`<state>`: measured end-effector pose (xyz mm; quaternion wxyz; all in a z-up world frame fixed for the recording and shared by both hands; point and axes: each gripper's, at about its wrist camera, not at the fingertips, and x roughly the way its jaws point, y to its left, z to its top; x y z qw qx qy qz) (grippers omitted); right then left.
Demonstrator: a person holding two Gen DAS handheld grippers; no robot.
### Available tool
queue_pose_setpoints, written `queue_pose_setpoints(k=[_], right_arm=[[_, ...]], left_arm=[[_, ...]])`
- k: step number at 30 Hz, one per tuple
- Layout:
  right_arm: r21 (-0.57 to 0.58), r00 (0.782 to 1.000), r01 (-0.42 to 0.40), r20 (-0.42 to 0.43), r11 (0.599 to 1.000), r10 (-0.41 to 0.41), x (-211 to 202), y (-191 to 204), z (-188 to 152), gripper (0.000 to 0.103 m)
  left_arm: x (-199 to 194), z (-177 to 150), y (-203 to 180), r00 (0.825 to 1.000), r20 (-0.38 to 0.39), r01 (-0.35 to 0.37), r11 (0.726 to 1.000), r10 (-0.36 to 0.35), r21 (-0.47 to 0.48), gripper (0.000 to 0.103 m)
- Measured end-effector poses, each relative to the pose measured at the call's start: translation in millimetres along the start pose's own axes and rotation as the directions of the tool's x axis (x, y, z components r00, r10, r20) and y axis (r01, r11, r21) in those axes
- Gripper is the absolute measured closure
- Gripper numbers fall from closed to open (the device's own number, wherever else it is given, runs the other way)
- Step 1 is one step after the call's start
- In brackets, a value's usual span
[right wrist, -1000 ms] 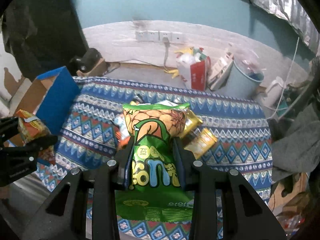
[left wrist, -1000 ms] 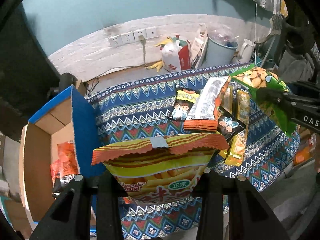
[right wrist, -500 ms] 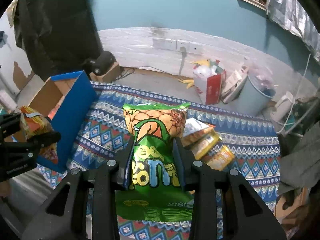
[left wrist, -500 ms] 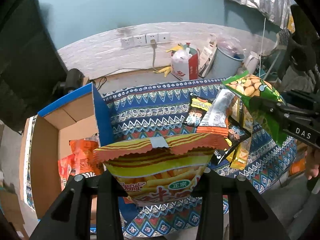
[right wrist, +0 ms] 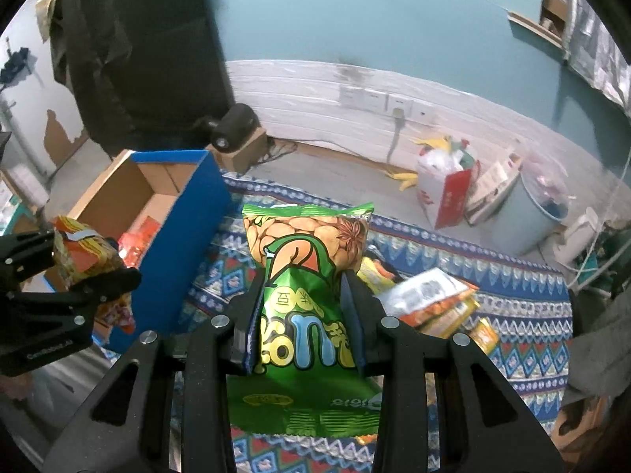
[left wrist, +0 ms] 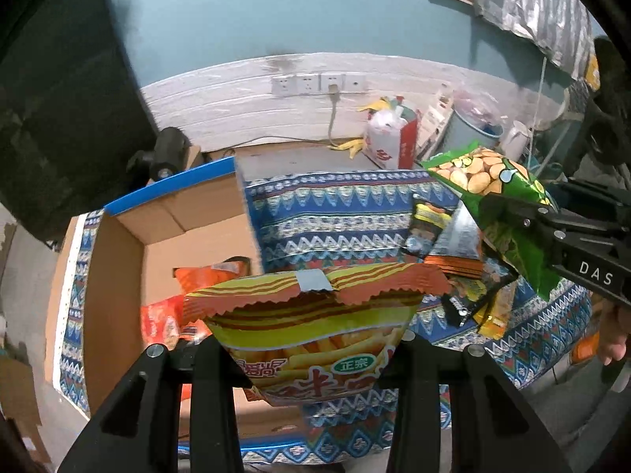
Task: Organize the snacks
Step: 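Carry both bags to the box and release them inside with both tools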
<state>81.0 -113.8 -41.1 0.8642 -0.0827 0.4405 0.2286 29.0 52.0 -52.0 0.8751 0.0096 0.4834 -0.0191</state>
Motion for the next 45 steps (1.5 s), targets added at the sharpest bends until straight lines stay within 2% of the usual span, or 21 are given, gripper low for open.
queue_pose_setpoints(k=[13, 24, 33, 34, 37, 45], right_arm=[[-0.066, 0.998, -0.064, -0.017, 0.996, 0.063, 29.7, 62.6, 28.5, 0.069], [-0.112, 0.990, -0.136, -0.058, 0.984, 0.130, 66.7, 124.7, 45.8, 0.069], [-0.111, 0.981, -0.185, -0.085, 0.977, 0.176, 86.1, 153.4, 53.7, 0.069], [-0.112, 0.980, -0.189, -0.089, 0.976, 0.179, 88.2, 156.6, 54.7, 0.069], [-0.103, 0.976, -0.203, -0.097, 0.974, 0.193, 92.8, 164.1, 56.7, 0.069], [-0.107, 0.968, -0.232, -0.121, 0.967, 0.219, 106.5, 185.9, 60.4, 0.069]], left_arm=[[1.2, -12.8, 70.6, 0.998, -0.016, -0.065, 0.993, 0.064, -0.096, 0.063], [14.3, -30.3, 128.5, 0.990, -0.067, -0.132, 0.972, 0.121, -0.192, 0.063], [23.9, -37.8, 156.5, 0.980, -0.119, -0.183, 0.954, 0.158, -0.237, 0.062], [25.0, -38.0, 157.5, 0.978, -0.129, -0.192, 0.953, 0.166, -0.236, 0.060], [28.1, -39.2, 162.3, 0.969, -0.157, -0.225, 0.945, 0.191, -0.237, 0.043], [19.1, -38.9, 175.6, 0.960, -0.144, -0.271, 0.930, 0.241, -0.248, 0.037]])
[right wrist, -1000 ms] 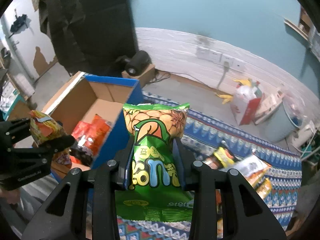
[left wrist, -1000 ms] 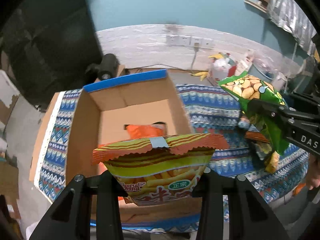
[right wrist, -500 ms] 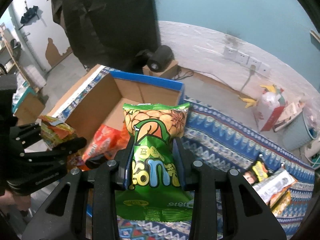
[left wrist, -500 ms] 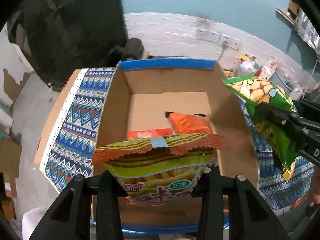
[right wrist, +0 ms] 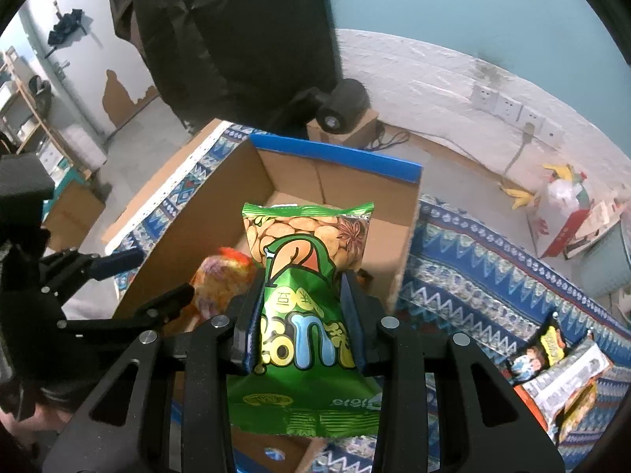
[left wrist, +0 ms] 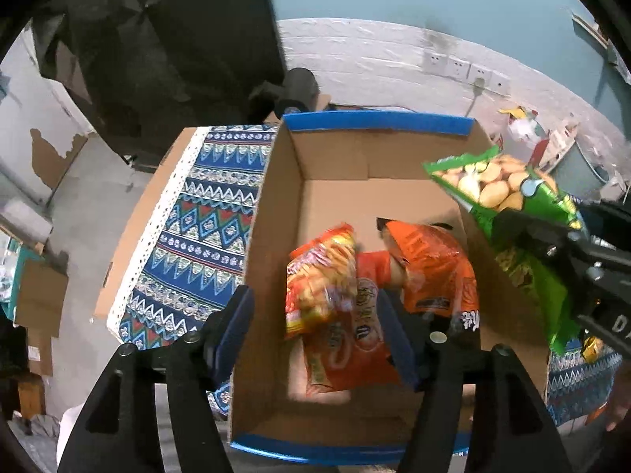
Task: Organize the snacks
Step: 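Carry both bags to the box and release them inside with both tools, then move both open tools back toward the remaining snack pile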
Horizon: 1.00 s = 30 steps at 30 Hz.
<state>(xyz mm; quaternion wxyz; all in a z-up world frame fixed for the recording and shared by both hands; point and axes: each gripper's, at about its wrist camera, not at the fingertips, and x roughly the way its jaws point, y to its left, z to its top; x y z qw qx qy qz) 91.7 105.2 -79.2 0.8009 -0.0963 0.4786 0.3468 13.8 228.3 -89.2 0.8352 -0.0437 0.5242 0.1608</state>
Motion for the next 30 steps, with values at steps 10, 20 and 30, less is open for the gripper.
queue_pose_setpoints(k=[10, 20, 30], right_arm=[[-0.016, 1.000, -0.015, 0.016, 1.000, 0.016, 2.6, 7.3, 6.9, 0.066], [0.010, 0.999, 0.034, 0.039, 0.999, -0.034, -22.4, -16.2, -1.0, 0.041], [0.057, 0.995, 0.095, 0.036, 0.994, -0.097, -48.6, -60.5, -25.2, 0.038]], left_arm=[[-4.6, 2.5, 1.4, 1.000, 0.007, 0.014, 1.000, -0.014, -0.009, 0.037], [-17.2, 6.0, -18.5, 0.999, 0.029, 0.029, 0.999, -0.030, 0.032, 0.036], [-42.5, 11.8, -28.4, 0.993, 0.107, 0.045, 0.999, -0.047, 0.024, 0.027]])
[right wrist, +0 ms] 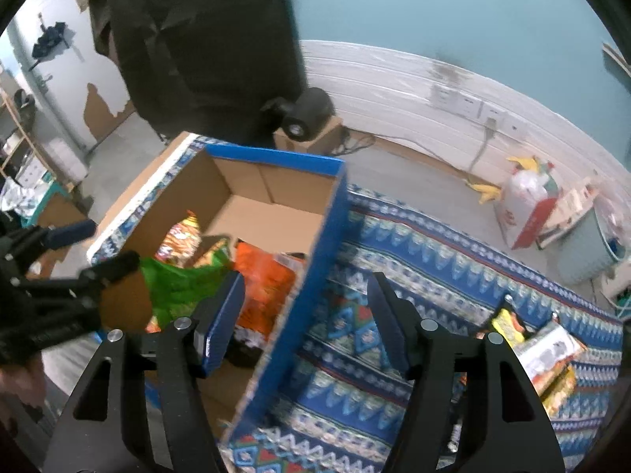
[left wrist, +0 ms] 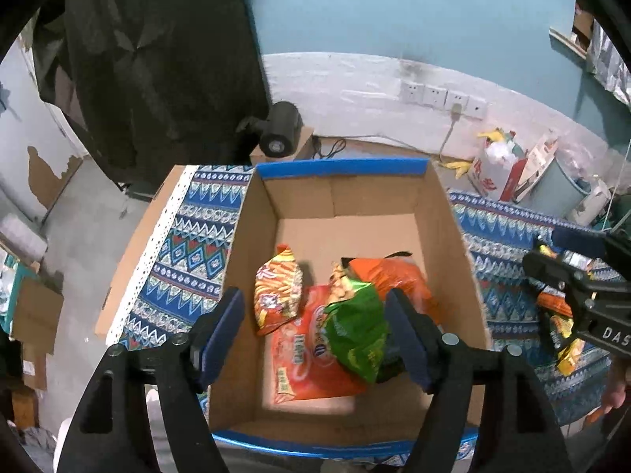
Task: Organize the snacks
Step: 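Move both open tools back toward the remaining snack pile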
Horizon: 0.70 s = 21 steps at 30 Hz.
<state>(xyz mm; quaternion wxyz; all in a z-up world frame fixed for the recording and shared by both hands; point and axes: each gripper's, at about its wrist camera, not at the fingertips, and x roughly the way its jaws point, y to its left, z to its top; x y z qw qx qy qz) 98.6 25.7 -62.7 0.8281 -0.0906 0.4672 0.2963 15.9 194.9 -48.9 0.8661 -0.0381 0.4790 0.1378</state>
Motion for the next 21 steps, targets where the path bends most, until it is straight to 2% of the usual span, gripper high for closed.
queue_pose_setpoints(k=[8, 14, 21], right_arm=[[0.040, 0.998, 0.057, 0.001, 0.998, -0.057, -21.5, -37.0, -18.9, 0.037], [0.076, 0.995, 0.100, -0.001, 0.992, -0.100, -37.9, -68.5, -37.6, 0.036], [0.123, 0.990, 0.145, -0.018, 0.982, -0.143, -51.8, -109.2, -59.5, 0.036]], left_arm=[[-3.8, 7.1, -28.9, 0.996, -0.002, 0.089, 0.996, -0.089, -0.002, 0.026], [-9.8, 7.9, -64.6, 0.993, 0.007, 0.117, 0.992, -0.118, 0.056, 0.026], [-9.1, 2.1, -111.8, 0.989, -0.018, 0.150, 0.977, -0.149, 0.148, 0.026]])
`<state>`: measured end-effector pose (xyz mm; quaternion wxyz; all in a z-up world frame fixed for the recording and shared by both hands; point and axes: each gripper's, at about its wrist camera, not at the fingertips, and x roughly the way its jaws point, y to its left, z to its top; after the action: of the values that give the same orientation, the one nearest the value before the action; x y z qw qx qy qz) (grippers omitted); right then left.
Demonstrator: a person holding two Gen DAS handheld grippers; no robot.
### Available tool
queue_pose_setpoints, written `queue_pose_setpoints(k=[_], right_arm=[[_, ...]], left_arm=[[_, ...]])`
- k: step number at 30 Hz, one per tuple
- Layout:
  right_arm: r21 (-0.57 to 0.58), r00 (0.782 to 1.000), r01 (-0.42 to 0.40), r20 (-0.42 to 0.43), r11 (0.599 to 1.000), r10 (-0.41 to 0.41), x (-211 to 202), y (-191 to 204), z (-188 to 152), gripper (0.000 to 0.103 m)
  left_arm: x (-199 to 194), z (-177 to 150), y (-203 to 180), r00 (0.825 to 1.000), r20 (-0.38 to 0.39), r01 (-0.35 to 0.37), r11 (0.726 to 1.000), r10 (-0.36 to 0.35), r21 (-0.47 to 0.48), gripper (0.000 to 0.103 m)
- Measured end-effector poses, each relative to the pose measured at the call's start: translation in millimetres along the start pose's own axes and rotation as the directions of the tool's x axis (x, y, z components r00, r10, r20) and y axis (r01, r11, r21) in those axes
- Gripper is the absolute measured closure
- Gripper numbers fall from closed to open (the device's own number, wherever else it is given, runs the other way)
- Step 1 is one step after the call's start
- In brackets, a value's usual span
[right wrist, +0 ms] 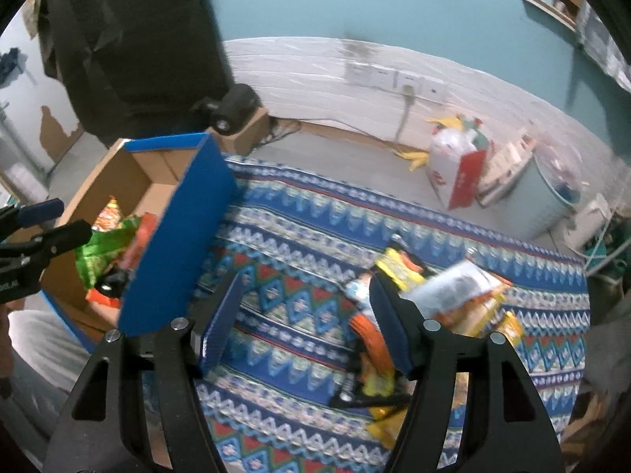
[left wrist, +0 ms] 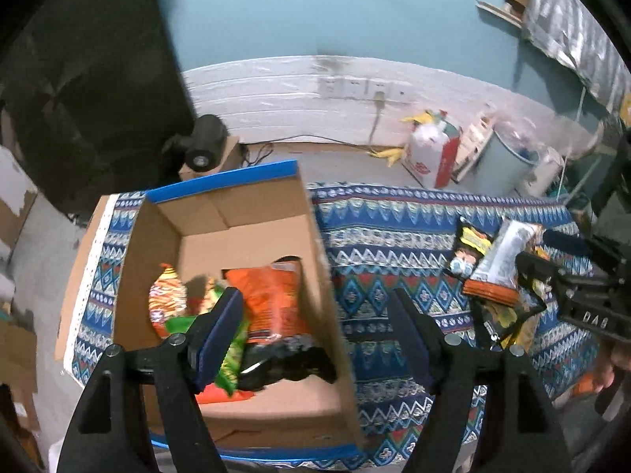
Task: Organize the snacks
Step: 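Move both open tools back toward the remaining snack pile, then grasp the white-and-orange chip bag with the left tool while the right tool grasps the yellow snack stick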
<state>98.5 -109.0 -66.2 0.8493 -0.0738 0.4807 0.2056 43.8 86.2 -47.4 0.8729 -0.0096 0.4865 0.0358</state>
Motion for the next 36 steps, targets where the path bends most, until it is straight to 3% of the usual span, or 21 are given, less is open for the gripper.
queue_pose_setpoints(k=[8, 19, 26, 36], right_arm=[[0.058, 0.998, 0.056, -0.016, 0.997, -0.055, -7.6, -52.2, -20.3, 0.036], [0.141, 0.986, 0.138, -0.114, 0.980, -0.122, 6.8, -114.1, -65.7, 0.036], [0.192, 0.976, 0.166, -0.172, 0.967, -0.134, 16.2, -140.4, -89.5, 0.036], [0.250, 0.962, 0.201, -0.230, 0.947, -0.143, 50.1, -161.5, -96.2, 0.036]], left_arm=[[13.6, -2.9, -49.1, 0.999, -0.037, 0.039, 0.996, -0.036, 0.082, 0.026], [33.8, -14.6, -113.0, 0.991, -0.099, 0.106, 0.976, -0.088, 0.192, 0.026], [55.3, -20.6, -142.6, 0.985, -0.144, 0.122, 0.965, -0.089, 0.234, 0.026], [81.7, -17.7, -172.4, 0.981, -0.178, 0.124, 0.954, -0.077, 0.274, 0.026]])
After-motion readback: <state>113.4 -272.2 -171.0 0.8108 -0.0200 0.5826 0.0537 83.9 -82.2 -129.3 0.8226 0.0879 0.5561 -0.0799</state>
